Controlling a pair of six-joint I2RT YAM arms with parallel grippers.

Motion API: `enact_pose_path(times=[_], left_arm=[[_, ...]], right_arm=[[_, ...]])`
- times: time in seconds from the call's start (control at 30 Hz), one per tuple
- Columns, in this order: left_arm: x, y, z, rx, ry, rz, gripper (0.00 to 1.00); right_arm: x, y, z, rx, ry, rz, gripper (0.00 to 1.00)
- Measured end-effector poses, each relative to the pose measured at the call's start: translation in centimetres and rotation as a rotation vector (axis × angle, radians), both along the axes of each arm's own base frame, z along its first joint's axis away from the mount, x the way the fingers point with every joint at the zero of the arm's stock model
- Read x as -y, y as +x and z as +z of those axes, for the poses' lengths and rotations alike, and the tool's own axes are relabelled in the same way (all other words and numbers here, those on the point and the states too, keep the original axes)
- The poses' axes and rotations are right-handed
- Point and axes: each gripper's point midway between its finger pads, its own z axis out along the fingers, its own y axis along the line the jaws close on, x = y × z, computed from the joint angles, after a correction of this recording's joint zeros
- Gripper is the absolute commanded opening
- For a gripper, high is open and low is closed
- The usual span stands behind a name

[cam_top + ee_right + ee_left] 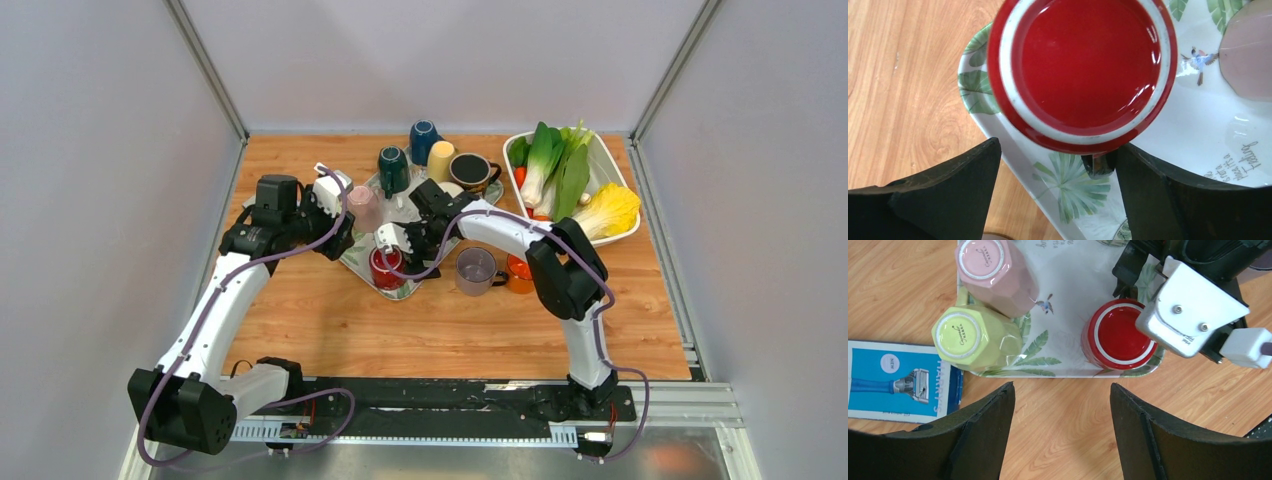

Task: Turn the mug right side up
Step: Turn over the cup on the tray.

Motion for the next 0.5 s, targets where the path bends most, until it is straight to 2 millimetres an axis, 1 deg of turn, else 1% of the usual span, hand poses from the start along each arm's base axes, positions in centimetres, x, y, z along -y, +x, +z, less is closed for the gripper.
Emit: enact_pose_path(times=[0.1, 0.2, 0.33, 0.5], left_arm=[[0.0, 0.0, 0.0, 0.0, 0.001, 0.0, 0.77], [0.0, 0.0, 0.0, 0.0, 0.001, 0.0, 0.77], [0.0, 0.0, 0.0, 0.0, 0.001, 0.0, 0.77], [0.0, 0.0, 0.0, 0.0, 0.001, 0.0, 0.77]], right_arm=[[-0.4, 0.5, -0.4, -0.009, 0.003, -0.01, 0.79], [-0.7, 0.9, -1.0, -0.013, 0.001, -0.014, 0.72], [-0.5, 1.1, -1.8, -0.022, -0.008, -0.018, 0.63], [-0.5, 1.1, -1.8, -0.023, -0.009, -0.019, 0.57]])
